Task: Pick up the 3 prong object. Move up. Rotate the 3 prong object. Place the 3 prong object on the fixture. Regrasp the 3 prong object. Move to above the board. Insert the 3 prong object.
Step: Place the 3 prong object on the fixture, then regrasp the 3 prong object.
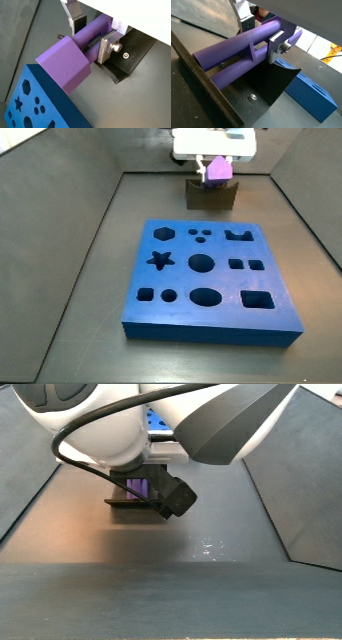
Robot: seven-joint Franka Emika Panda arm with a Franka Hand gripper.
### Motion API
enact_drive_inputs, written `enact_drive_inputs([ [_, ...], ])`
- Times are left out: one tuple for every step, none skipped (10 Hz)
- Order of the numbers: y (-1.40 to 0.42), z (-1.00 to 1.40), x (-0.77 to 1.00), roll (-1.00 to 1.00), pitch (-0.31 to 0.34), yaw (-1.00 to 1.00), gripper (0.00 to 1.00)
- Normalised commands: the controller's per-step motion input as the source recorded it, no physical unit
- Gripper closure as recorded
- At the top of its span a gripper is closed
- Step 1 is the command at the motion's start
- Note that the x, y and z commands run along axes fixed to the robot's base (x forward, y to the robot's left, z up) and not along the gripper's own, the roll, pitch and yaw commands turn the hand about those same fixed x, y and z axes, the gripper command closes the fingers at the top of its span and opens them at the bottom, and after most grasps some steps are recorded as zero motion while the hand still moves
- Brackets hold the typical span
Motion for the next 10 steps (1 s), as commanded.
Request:
enact_drive_inputs([
  [0.14, -0.42, 0.08, -0.03, -0.045, -0.11, 1.00],
  [0.14, -0.42, 0.08, -0.03, -0.045, -0.11, 1.00],
  [0.16, -0.41, 0.07, -0.03, -0.049, -0.10, 1.00],
  [0.17, -0.40, 0.07, -0.03, -0.051, -0.10, 1.00],
  [0.16, -0.40, 0.07, -0.03, -0.049, -0.08, 1.00],
  [0.00, 0.00, 0.00, 0.00, 0.000, 0.00, 0.00],
  [0.00, 1.00, 0.00, 0.09, -0.041, 0.05, 0.00],
  [0.00, 1.00, -0.01, 0.09, -0.035, 0.05, 0.00],
  [0.00, 1.00, -0.03, 0.08, -0.026, 0.06, 0.00],
  [0.00, 1.00, -0.03, 0.07, -0.023, 0.06, 0.00],
])
